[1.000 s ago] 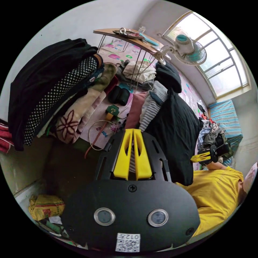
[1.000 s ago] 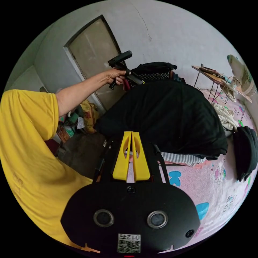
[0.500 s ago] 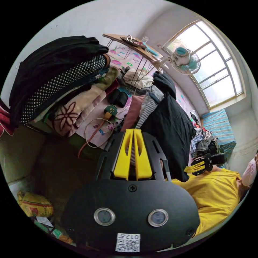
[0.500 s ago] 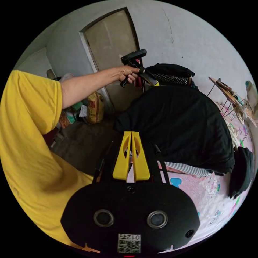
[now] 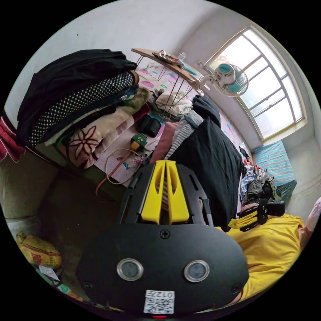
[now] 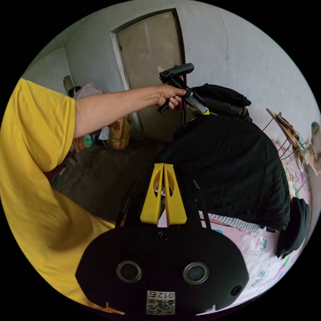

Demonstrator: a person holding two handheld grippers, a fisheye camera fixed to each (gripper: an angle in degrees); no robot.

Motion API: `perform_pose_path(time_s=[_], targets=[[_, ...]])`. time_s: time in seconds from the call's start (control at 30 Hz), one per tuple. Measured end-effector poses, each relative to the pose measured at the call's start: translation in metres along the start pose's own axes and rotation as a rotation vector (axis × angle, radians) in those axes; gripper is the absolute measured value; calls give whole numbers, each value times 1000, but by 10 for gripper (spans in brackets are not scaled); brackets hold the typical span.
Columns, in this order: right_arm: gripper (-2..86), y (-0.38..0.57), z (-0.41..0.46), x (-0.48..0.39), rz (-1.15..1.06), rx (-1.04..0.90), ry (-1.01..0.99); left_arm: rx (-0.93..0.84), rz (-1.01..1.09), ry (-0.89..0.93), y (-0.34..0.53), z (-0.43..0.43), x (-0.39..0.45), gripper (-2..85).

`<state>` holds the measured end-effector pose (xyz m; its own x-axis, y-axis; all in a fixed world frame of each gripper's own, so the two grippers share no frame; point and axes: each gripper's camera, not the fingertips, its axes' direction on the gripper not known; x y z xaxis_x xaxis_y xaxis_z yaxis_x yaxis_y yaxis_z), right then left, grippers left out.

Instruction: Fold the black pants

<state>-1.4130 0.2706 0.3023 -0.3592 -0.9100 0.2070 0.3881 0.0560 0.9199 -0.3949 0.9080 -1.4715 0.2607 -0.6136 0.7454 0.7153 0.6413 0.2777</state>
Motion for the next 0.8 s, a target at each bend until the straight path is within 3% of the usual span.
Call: perform_pose_path(time_s=[0.2,0.33,0.47,0.53,0.63,0.8], targets=[[7,-18,-65,-1,53,99,171,217,108,-110,19,-70,89,4],[6,-30,-75,9,123,18,230,193,255,-200,22,-69,162,3],[5,-41,-93,2,153,19,242,17,317,-380,22,-34,222,2],[4,-51,-112,-6,155,29,269,65,336,-433,27,-39,246,2],[2,-63,-137,-13,184,39,308,182,280,-490,31,-65,281,3],[0,-75,-223,-17,295,134,254,613,286,-334,57,-135,379,4]])
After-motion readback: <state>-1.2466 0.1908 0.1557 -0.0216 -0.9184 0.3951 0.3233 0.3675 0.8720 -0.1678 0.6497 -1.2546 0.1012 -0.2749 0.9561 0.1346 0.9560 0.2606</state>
